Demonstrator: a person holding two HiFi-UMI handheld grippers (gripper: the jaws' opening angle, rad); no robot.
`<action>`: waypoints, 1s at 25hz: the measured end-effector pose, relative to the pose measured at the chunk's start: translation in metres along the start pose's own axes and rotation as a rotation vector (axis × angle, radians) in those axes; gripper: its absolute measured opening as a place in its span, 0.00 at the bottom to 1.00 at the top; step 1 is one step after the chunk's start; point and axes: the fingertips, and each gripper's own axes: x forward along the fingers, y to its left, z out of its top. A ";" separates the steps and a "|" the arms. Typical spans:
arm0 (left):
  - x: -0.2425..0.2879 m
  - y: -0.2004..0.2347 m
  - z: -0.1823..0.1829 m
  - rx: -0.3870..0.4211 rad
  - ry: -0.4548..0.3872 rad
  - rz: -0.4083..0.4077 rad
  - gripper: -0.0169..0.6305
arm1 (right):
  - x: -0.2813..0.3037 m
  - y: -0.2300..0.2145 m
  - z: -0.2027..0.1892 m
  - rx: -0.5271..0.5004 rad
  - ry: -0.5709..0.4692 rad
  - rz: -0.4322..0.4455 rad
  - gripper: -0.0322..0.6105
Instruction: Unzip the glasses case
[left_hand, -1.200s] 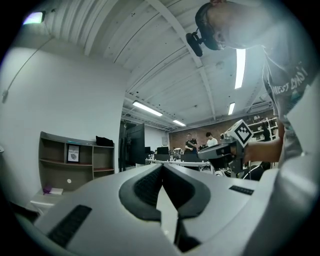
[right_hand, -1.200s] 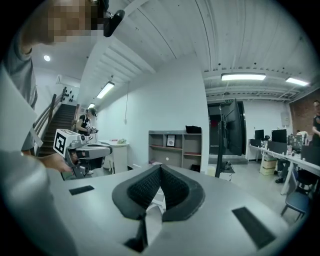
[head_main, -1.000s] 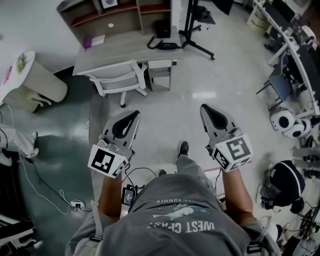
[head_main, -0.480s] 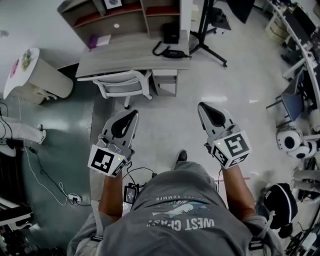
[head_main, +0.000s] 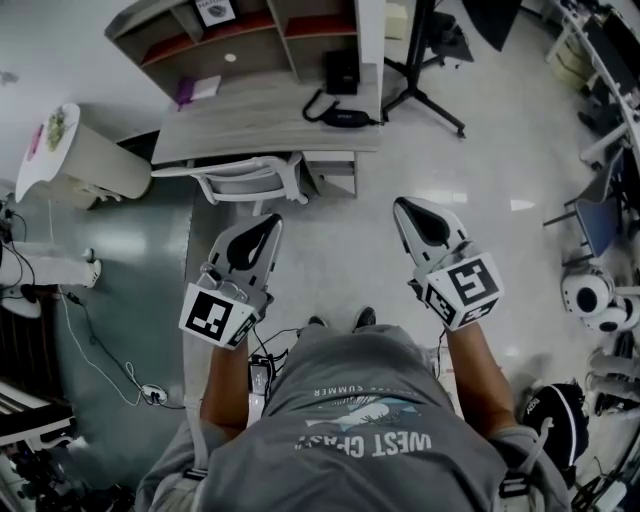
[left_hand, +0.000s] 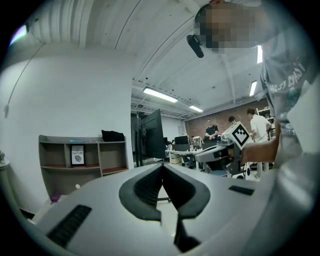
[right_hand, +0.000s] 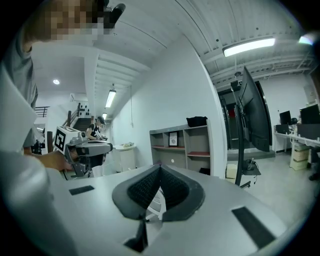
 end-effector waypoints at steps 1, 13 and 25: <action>0.005 0.002 0.000 0.003 0.003 -0.002 0.02 | 0.003 -0.004 -0.001 0.005 0.001 0.001 0.07; 0.094 0.067 -0.014 -0.012 -0.009 -0.133 0.02 | 0.053 -0.059 -0.005 0.034 0.038 -0.117 0.07; 0.192 0.194 -0.020 -0.045 -0.058 -0.327 0.02 | 0.183 -0.106 0.020 0.034 0.074 -0.274 0.07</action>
